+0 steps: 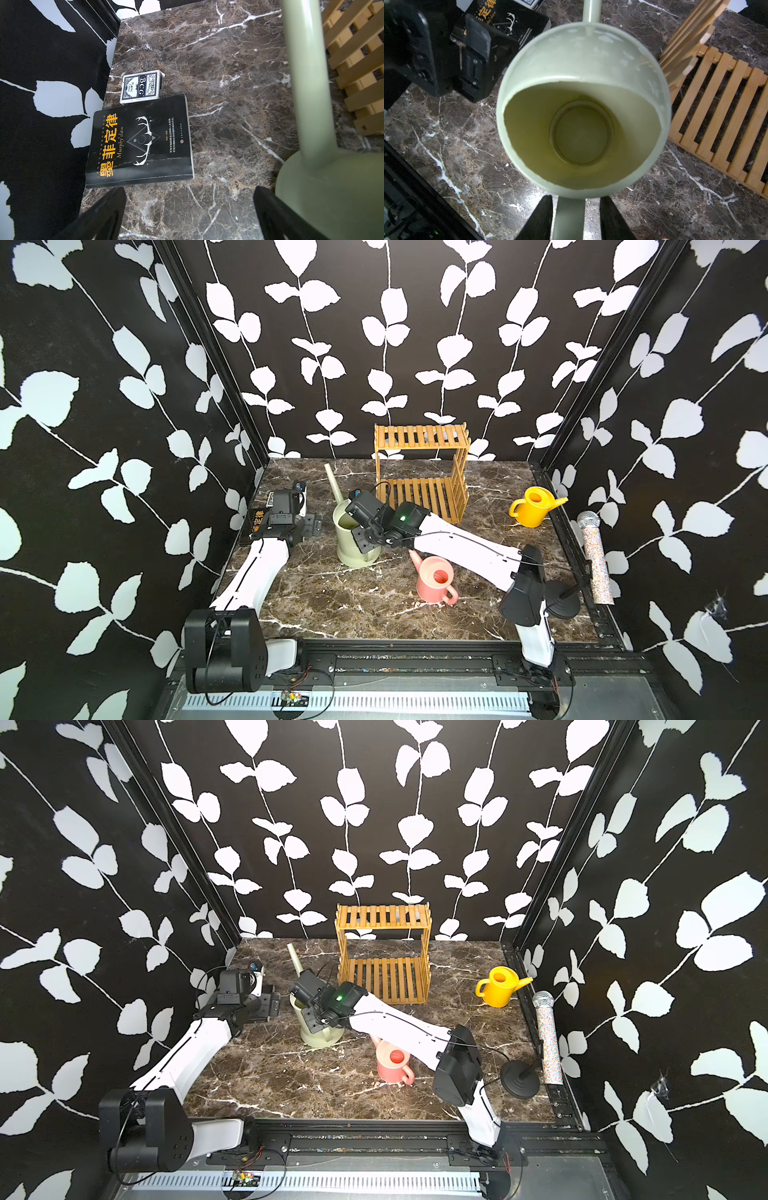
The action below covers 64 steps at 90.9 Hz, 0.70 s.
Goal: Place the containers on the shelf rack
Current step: 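Pick up a container from the center of the board.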
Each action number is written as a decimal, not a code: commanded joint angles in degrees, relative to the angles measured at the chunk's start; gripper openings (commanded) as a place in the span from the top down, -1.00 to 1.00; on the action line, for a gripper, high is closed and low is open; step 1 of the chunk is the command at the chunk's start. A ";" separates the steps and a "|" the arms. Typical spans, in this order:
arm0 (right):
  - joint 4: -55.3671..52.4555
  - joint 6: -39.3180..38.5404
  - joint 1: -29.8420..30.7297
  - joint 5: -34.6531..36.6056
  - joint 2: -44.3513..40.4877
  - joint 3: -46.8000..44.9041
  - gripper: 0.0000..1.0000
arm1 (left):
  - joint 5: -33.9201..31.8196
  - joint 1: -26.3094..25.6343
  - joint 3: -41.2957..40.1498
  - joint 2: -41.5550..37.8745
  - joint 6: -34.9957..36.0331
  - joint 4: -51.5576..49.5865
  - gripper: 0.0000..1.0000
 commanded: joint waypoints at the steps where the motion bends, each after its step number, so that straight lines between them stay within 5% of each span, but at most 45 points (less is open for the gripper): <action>1: -0.34 0.11 -0.12 -0.04 0.62 1.20 0.30 | 0.00 -0.04 -0.66 0.11 -0.83 1.08 -0.97; 64: 4.59 -1.17 -0.12 -0.38 -3.59 -3.44 0.80 | -0.44 -0.04 -1.33 -0.12 -0.17 1.86 -0.97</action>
